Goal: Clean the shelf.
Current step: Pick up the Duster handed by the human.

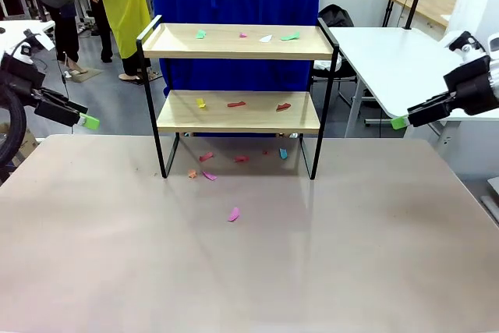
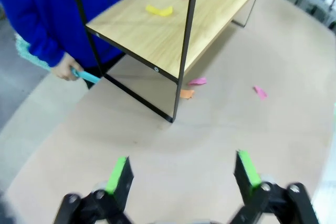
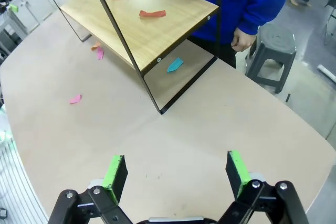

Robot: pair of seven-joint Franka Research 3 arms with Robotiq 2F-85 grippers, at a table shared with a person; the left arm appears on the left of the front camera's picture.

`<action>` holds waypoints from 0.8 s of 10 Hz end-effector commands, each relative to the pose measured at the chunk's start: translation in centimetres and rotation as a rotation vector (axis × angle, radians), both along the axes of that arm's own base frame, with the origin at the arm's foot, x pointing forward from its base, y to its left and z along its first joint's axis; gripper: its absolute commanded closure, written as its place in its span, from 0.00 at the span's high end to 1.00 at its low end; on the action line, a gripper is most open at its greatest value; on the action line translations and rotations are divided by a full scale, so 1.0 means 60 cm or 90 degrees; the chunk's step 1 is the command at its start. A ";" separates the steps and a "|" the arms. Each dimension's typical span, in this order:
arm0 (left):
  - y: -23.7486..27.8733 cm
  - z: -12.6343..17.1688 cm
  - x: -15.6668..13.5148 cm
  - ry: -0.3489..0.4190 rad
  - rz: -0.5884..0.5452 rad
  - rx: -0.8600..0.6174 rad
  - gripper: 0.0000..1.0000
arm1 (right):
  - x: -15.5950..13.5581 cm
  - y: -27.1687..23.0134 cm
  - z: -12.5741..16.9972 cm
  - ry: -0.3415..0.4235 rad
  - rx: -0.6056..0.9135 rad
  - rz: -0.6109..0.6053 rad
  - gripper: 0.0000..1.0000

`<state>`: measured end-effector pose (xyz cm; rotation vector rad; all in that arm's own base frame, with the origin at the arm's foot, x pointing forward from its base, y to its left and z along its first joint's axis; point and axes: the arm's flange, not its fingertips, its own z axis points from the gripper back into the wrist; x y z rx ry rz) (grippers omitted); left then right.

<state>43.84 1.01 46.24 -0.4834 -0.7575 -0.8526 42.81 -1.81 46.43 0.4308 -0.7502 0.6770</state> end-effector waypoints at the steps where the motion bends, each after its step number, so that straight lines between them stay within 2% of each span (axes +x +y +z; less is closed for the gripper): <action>1: 0.000 0.016 -0.009 -0.008 -0.010 0.007 1.00 | -0.011 0.016 0.016 -0.001 -0.014 0.000 1.00; 4: -0.006 0.012 -0.009 0.006 0.000 0.017 1.00 | -0.007 0.021 0.014 -0.003 -0.019 0.002 1.00; 6: 0.016 0.001 0.069 0.010 -0.058 -0.051 1.00 | 0.098 -0.017 0.029 0.021 0.046 -0.005 1.00; 8: 0.043 -0.033 0.138 -0.005 -0.119 -0.116 1.00 | 0.170 -0.071 0.008 0.007 0.111 0.079 1.00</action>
